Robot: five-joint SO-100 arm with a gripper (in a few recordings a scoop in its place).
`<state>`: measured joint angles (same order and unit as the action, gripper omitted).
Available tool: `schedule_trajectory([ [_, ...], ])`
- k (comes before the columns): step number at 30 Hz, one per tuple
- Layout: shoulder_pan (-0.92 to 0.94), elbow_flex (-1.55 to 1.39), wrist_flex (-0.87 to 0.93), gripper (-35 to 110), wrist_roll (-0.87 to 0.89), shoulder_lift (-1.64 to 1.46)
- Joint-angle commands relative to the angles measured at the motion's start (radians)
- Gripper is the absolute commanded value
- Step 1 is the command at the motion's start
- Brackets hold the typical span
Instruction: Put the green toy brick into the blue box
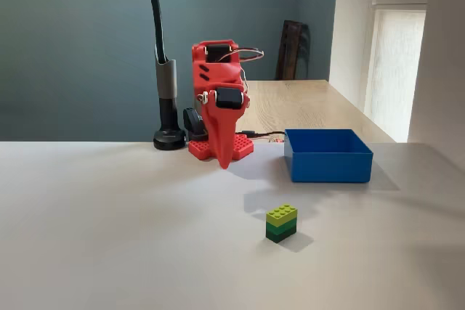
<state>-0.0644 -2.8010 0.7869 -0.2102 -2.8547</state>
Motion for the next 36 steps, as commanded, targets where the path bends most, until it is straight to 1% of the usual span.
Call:
schedule_trajectory([
  [1, -0.023, 0.199, -0.005, 0, -0.054, 0.183],
  [6, -0.052, 0.411, 0.057, 2, -0.11, 0.4],
  [8, -0.066, 0.517, 0.132, 13, -0.117, 0.483],
  [9, -0.077, 0.569, 0.172, 16, -0.123, 0.523],
  [12, -0.104, 0.699, 0.259, 17, -0.163, 0.635],
  [14, -0.115, 0.758, 0.287, 20, -0.193, 0.703],
  [20, -0.118, 0.888, 0.311, 27, -0.27, 0.876],
  [26, -0.124, 0.982, 0.348, 30, -0.328, 1.012],
  [36, -0.152, 1.12, 0.351, 38, -0.379, 1.229],
])
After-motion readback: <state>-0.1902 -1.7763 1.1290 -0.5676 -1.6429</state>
